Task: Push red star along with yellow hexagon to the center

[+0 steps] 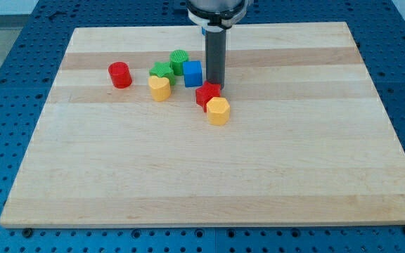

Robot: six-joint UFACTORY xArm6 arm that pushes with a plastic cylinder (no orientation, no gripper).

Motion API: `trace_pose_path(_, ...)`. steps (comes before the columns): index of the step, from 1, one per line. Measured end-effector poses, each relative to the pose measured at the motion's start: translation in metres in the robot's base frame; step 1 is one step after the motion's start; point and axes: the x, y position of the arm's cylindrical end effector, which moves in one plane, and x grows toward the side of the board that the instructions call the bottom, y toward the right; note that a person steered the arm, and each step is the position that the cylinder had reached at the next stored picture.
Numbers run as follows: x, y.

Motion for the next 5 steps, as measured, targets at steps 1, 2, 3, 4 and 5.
trace_pose_path(1,0.000,0.000)
trace_pose_path(2,0.000,-0.001)
trace_pose_path(3,0.004,-0.012)
trace_pose_path(4,0.006,-0.019)
trace_pose_path(5,-0.001,-0.011)
